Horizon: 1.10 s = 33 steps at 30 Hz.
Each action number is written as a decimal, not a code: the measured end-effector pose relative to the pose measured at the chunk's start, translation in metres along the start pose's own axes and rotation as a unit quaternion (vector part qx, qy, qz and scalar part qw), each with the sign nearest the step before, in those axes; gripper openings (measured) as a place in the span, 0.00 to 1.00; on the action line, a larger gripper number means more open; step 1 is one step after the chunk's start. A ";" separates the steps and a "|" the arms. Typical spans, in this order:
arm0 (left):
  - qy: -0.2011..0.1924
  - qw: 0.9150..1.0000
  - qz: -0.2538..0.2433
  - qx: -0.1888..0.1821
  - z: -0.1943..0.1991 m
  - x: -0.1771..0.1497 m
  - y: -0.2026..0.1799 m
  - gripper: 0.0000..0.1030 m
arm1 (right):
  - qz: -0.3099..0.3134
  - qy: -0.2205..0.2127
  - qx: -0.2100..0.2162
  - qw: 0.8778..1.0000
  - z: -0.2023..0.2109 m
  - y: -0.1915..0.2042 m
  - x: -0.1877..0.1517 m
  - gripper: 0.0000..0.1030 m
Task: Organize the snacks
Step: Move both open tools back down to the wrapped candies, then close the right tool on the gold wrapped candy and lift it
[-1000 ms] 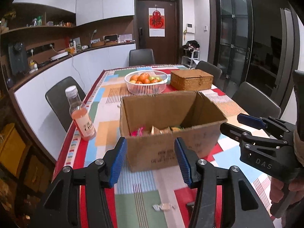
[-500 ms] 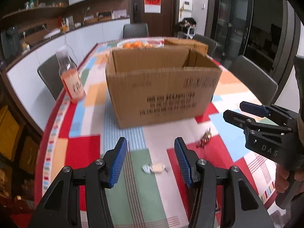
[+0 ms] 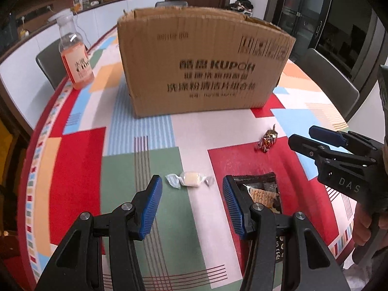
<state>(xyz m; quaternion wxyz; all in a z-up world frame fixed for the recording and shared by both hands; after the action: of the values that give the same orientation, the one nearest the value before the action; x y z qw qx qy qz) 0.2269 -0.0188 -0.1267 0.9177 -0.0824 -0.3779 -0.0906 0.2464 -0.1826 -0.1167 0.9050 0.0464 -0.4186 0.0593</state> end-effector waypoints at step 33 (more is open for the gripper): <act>0.017 1.000 0.022 -0.004 -0.055 0.002 0.011 0.42 | -0.032 0.051 0.042 0.997 -0.068 0.001 -0.008 0.43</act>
<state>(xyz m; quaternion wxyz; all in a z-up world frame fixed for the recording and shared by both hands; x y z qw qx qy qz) 0.2683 -0.0209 -0.1649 0.9255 -0.0928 -0.3597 -0.0736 0.2927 -0.1731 -0.1665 0.9239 0.0950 -0.3674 0.0499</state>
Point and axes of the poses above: each gripper's, at about its wrist camera, not at the fingertips, and z roughly against the way its jaws point, y to its left, x to its top, the point moved 4 cm from there along -z, roughly the way its jaws point, and after that the axes turned 12 degrees about -y, right-handed, at the moved point
